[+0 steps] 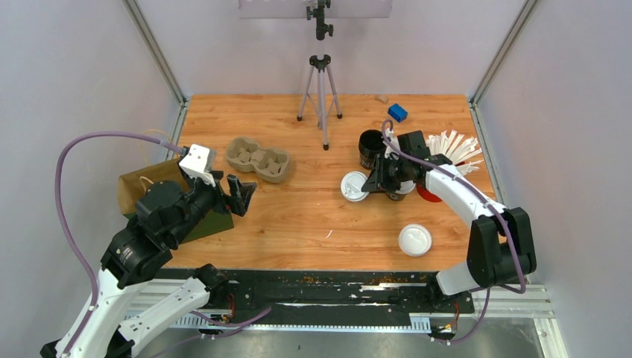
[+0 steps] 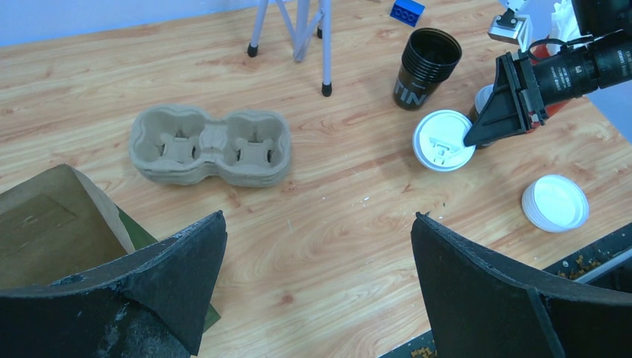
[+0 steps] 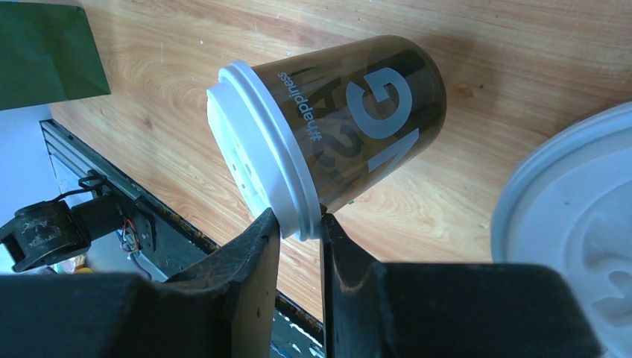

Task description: Pack the takeout coffee

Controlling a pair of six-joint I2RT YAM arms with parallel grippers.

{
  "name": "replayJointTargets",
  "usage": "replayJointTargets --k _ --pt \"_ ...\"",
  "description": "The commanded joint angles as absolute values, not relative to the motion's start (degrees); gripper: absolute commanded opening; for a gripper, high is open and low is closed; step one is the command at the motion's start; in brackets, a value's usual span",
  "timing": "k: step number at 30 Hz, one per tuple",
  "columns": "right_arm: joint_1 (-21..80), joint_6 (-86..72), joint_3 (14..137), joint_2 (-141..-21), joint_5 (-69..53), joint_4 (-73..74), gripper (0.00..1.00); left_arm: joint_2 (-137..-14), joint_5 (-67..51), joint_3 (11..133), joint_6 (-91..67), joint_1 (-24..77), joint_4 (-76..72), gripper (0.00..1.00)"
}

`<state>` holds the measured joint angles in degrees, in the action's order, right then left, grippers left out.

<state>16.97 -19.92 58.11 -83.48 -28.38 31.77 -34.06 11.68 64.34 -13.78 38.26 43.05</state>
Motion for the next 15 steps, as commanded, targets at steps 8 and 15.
replayJointTargets --k 8,15 --pt "14.58 -23.40 58.54 -86.66 -31.81 28.39 0.23 -33.75 11.67 64.47 -14.46 38.06 41.34 1.00" --pt "13.80 -24.16 58.83 -88.31 -31.41 28.84 0.30 -33.88 11.69 64.28 -14.50 38.06 41.00 1.00"
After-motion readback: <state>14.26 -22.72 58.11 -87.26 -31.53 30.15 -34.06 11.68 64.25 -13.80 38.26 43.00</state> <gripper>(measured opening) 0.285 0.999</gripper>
